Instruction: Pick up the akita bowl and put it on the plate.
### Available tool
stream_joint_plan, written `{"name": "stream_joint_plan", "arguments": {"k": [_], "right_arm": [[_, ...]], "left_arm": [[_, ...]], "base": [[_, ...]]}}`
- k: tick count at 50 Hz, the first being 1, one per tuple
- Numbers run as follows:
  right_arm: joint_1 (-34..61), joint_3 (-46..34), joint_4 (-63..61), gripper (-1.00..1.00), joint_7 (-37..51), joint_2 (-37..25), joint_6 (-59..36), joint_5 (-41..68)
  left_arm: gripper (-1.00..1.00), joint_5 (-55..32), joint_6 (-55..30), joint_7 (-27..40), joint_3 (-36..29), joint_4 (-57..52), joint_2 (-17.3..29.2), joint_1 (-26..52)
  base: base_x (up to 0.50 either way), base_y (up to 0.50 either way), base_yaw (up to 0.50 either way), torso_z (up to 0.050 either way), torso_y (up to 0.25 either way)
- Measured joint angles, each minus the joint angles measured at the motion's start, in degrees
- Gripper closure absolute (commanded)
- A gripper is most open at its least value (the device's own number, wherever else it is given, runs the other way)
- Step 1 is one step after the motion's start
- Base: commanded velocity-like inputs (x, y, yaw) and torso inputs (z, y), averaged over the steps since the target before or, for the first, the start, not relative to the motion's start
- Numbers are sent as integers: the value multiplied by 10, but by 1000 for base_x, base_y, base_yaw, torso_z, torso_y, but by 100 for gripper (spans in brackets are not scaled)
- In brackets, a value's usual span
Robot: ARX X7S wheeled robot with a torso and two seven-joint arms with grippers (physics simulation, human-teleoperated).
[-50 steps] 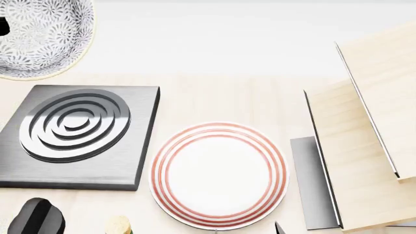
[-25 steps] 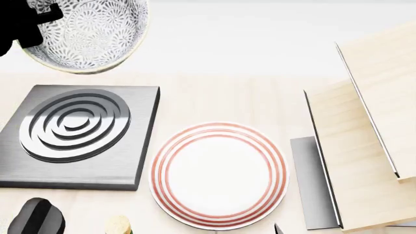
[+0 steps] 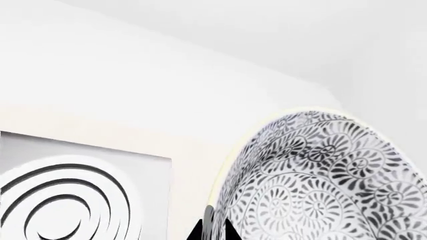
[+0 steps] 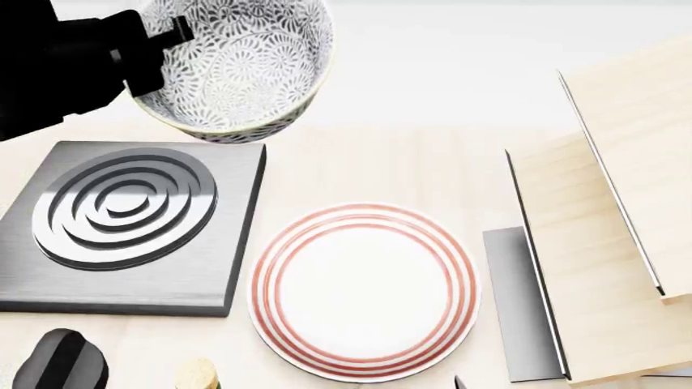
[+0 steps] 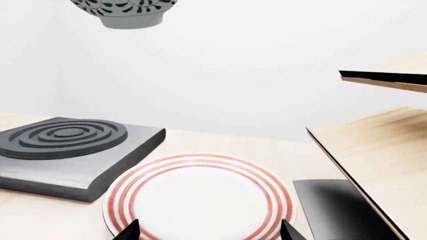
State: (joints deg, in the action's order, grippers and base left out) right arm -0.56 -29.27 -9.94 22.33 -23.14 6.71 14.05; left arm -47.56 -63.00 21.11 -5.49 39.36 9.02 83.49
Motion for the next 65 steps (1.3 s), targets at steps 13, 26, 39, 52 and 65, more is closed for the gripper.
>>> {"name": "stream_joint_plan", "arguments": {"k": [13,26,39,52,65], "right_arm": [[-1,-2,3,-100,-1,0,4,1],[0,-5,6,-100,-2,0,5,2],[1,-8,10,-100,-3,1,7,3],[2,-10,14,-100,-4,1,9,3],[3,-12,17,-100,-4,1,10,3]], "left_arm": [[100,-8,13,-18,3,79,-33,30],[100,-14,24,-39,-1,128,-54,41],[100,-13,37,-52,-30,146,-72,39],[100,-19,47,-53,-68,132,-78,24],[100,-23,64,-61,-104,130,-79,15]], "base": [[0,0,0,0,1],[0,0,0,0,0],[0,0,0,0,-10],[1,0,0,0,-151],[0,0,0,0,-138]]}}
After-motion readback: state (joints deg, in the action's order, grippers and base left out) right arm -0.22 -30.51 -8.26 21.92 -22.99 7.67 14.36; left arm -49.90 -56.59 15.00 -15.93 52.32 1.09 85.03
